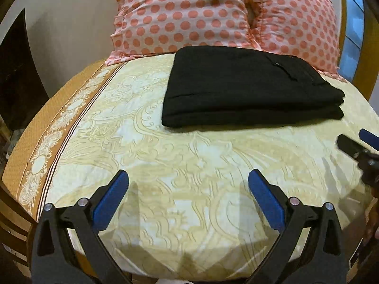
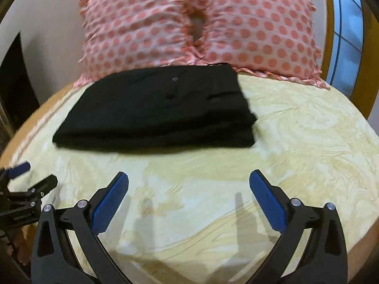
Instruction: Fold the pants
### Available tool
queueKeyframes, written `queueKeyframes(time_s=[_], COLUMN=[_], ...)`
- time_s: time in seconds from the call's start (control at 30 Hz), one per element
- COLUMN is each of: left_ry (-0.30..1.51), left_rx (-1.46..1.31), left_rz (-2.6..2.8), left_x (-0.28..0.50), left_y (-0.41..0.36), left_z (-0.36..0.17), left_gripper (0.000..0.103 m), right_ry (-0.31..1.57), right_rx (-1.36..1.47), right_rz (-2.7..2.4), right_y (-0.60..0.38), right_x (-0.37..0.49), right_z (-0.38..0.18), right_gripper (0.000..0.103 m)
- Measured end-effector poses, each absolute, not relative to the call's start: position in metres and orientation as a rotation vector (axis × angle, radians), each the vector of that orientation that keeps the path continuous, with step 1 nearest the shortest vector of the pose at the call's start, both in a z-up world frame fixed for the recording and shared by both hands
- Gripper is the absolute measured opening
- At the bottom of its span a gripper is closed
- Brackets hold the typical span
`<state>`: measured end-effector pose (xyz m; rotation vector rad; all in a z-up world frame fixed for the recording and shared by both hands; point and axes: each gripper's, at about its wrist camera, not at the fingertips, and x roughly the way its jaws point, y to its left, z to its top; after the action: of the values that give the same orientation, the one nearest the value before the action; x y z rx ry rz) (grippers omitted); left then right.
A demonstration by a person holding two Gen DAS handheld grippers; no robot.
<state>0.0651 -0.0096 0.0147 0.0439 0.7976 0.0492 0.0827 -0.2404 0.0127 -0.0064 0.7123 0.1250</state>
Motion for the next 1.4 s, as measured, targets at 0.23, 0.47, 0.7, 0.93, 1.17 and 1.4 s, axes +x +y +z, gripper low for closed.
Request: queueKeyframes(time_s=[0.23,0.47,0.7,0.93,1.17,1.4], left_ry=[0.778,0.773,0.726,0.713,0.711,0.71], left_rx=[0.066,0.0,0.003,0.001,-0.001,-0.001], left_rz=[0.057,0.033,0.031,0.033,0.034,0.035], left_x=[0.057,0.055,0.049,0.049,0.049,0.049], left_y=[-0.011,-0.001,-0.001,-0.001,-0.001,-0.001], left_z=[0.011,0.008,0.005,0.005,0.005,0.004], left_gripper=[0.101,0.101,0.101,0.101,0.101,0.101], right_ry=[0.732,0.742,0.694,0.673,0.674,0.673], right_rx=[-0.003,-0.003,-0.009,-0.003,-0.004,-0.004], right_rz=[0.135,0.125,0.096,0.087,0.088,0.088], right_y=[-0.233,-0.231,-0.229,-0.23,-0.23,-0.23], right_x=[0.076,0.073,0.064,0.061,0.061,0.061], right_z=[0.003,-0.004,-0.008,-0.01,-0.01,-0.01], right_gripper=[0.102,0.102,0.102,0.102,0.102,0.102])
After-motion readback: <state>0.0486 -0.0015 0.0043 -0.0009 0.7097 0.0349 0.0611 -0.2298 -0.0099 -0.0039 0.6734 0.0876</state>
